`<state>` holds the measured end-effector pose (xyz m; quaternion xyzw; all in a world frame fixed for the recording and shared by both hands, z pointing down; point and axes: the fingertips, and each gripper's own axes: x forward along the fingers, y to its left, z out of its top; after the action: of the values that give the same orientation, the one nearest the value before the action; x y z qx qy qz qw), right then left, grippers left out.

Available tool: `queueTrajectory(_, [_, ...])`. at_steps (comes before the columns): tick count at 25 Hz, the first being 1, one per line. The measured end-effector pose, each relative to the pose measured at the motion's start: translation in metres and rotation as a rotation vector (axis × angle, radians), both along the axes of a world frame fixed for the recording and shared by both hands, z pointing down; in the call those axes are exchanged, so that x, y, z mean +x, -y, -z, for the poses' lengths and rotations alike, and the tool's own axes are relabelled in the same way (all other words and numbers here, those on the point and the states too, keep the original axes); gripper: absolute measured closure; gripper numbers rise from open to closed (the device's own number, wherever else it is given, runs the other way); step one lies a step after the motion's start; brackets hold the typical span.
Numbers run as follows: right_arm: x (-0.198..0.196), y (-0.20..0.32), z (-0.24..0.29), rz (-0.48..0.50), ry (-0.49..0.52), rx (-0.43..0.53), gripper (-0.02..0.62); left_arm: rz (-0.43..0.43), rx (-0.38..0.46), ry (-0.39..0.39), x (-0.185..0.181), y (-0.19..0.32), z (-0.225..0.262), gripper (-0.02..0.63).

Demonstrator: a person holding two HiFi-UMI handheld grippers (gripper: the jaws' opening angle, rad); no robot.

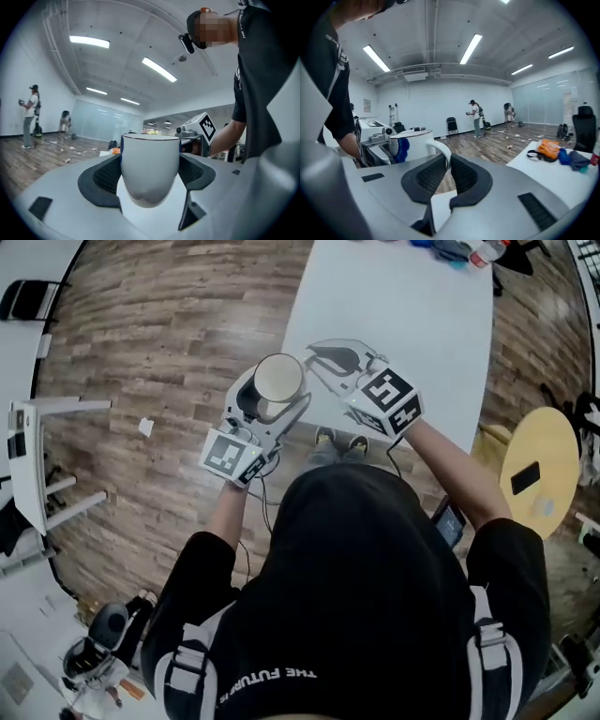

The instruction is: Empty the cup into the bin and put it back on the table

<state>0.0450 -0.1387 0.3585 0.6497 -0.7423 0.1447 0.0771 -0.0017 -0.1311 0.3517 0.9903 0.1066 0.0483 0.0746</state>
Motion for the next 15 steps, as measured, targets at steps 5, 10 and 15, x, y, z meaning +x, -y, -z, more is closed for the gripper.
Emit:
queueTrajectory(5, [0.105, -0.114, 0.015, -0.292, -0.031, 0.011, 0.551, -0.319, 0.027, -0.046, 0.106, -0.1, 0.017, 0.235])
queueTrajectory(10, [0.153, -0.203, 0.024, -0.504, -0.052, 0.014, 0.551, -0.49, 0.055, -0.083, 0.156, -0.182, 0.025, 0.235])
queueTrajectory(15, [0.171, -0.24, 0.016, -0.599, -0.049, 0.026, 0.551, -0.567, 0.082, -0.087, 0.175, -0.217, 0.019, 0.235])
